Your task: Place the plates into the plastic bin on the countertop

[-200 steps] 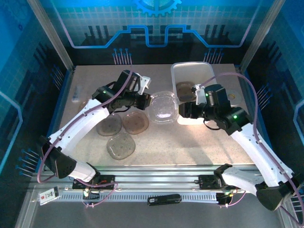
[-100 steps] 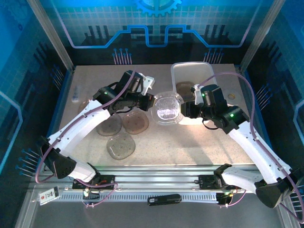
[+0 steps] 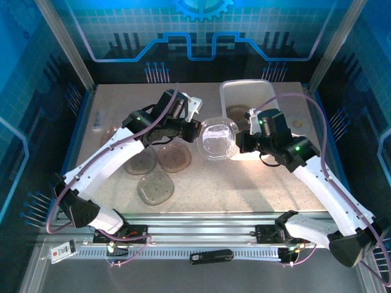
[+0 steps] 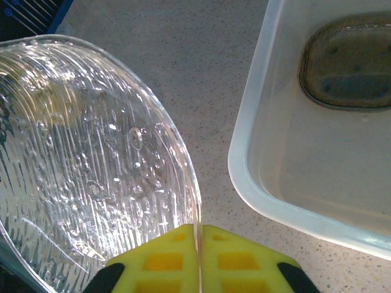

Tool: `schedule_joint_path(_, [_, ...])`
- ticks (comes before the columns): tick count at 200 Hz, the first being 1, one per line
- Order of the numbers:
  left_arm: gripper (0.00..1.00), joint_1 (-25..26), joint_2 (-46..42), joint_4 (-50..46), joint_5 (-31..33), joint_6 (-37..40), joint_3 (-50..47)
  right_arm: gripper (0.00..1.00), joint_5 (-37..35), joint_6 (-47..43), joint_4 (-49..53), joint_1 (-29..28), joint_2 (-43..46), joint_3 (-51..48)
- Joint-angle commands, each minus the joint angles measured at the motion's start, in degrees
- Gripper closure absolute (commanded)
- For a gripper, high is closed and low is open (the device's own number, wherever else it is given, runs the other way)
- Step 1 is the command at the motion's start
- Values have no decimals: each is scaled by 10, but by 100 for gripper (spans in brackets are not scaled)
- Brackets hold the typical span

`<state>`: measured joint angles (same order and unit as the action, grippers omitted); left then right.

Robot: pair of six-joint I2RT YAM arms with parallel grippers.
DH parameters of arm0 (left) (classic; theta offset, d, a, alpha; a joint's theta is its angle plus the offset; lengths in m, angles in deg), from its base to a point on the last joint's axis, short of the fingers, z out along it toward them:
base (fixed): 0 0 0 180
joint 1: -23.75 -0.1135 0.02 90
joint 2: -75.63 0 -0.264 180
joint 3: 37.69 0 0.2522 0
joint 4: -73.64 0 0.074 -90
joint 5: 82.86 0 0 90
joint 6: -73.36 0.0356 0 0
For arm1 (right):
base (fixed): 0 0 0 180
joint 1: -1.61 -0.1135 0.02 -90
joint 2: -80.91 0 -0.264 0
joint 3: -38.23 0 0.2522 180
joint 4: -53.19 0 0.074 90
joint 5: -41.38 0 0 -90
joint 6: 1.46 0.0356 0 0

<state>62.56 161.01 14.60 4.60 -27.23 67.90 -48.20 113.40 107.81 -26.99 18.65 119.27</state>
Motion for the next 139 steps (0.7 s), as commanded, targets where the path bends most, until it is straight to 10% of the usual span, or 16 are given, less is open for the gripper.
schedule_joint_path(1, [99, 7, 5, -11, -5, 3, 27, 95, 0, 4, -15, -4, -1, -11])
schedule_joint_path(58, [92, 7, 15, -17, -1, 9, 38, 100, 34, 14, -39, 17, 8, -22])
schedule_joint_path(139, [53, -1, 59, -37, 14, 23, 114, 100, 70, 8, -42, 72, -6, 0])
